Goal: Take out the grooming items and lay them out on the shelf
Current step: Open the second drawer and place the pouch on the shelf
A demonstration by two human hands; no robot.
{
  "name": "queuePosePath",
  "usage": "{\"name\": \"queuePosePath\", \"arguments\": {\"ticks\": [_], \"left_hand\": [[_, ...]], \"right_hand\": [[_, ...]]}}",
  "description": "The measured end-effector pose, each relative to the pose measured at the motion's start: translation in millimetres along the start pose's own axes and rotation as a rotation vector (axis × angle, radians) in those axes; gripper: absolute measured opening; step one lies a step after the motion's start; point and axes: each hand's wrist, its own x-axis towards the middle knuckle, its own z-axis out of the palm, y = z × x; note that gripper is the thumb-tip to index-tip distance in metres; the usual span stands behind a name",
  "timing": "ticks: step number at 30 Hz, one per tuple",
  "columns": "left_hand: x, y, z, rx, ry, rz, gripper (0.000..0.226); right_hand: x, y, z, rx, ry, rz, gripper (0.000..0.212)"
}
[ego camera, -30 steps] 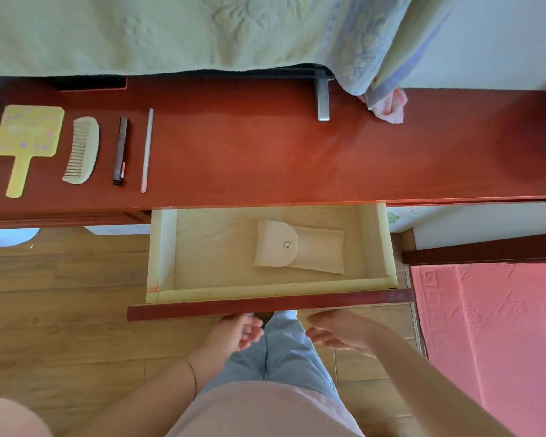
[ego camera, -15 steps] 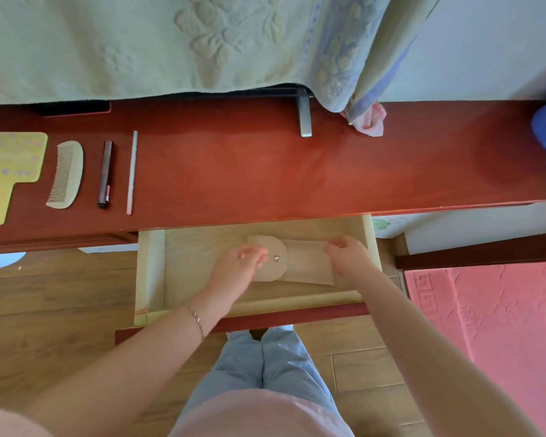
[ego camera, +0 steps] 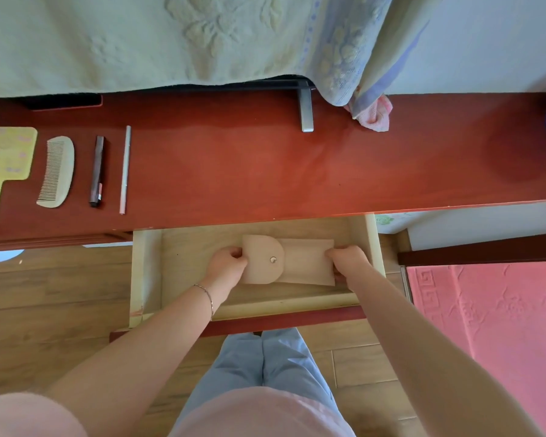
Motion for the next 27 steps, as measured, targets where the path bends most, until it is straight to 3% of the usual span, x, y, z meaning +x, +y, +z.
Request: {"name": "queuePosePath", "arguments": {"ticks": [4, 9, 12, 16, 20, 24, 27], "left_hand": [[-4, 1, -24, -0.008, 0.005, 0.040, 0.015], [-23, 8, -62, 0.039, -0.173, 0.033, 0.016], [-40, 18, -83, 0.057, -0.198, 0.055, 0.019], [-58, 36, -113, -0.063, -0.193, 0.125, 0.014], [-50, 64, -139, -0.166, -0.059, 0.203, 0.018], [-10, 88, -156, -0.300, 0.173, 0.225, 0.023], [18, 101, -164, -0.326, 0.230, 0.231, 0.017]], "right_hand": [[-15, -9, -9, 0.053, -0.115, -0.075, 0.007], [-41, -25, -27, -0.030, -0.223, -0.170, 0.017], [-62, -44, -42, -0.063, -0.343, -0.226, 0.004], [-81, -81, -51, -0.037, -0.425, -0.341, 0.007], [-84, -128, -34, 0.038, -0.352, -0.426, 0.015], [-72, -172, 0, 0.072, -0.247, -0.470, 0.011], [-56, -199, 19, 0.099, -0.175, -0.481, 0.019]]}}
